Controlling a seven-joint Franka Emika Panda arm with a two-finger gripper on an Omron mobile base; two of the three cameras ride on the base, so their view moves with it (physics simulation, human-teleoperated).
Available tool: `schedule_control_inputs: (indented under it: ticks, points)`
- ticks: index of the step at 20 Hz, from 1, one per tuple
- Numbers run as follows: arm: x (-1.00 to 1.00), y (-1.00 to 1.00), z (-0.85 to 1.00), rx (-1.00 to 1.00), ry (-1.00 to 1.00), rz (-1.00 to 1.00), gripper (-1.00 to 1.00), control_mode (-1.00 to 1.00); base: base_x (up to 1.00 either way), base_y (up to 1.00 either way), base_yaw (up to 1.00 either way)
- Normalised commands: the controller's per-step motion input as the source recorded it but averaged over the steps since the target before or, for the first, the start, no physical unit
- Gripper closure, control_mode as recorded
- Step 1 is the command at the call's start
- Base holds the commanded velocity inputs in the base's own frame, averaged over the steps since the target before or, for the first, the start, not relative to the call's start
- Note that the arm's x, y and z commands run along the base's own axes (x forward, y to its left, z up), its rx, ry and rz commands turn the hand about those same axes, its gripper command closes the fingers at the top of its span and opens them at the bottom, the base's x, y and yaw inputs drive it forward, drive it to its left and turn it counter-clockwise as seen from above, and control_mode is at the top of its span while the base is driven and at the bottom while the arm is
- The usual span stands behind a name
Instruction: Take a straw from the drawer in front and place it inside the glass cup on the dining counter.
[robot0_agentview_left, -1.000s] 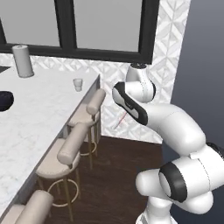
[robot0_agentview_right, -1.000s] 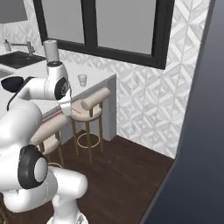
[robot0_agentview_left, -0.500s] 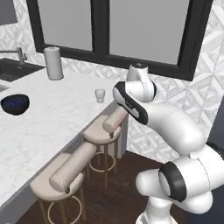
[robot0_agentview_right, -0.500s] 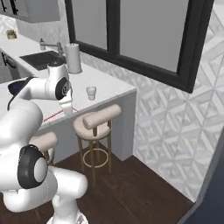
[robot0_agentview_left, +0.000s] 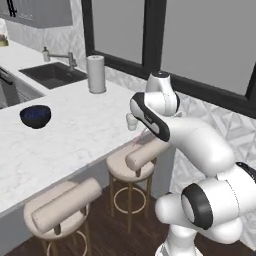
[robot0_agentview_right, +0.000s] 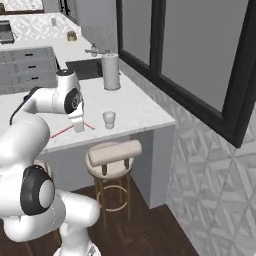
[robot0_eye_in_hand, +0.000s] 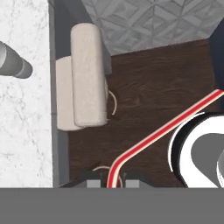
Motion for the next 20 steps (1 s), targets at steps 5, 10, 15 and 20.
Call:
schedule_control_inputs:
  ticks: [5,10,15,20]
  points:
    - [0.00,0.00,0.00,0.00,0.00,0.00,1.00,1.00,0.20,-0.70,0.55]
    - [0.00,0.00,0.00,0.00,0.00,0.00,1.00,1.00,0.09,-0.65,0.46]
    - [0.00,0.00,0.00,0.00,0.00,0.00,1.00,1.00,0.32,-0.60,0.25]
    - [0.00,0.00,0.00,0.00,0.00,0.00,1.00,1.00,0.62,-0.52,0.09]
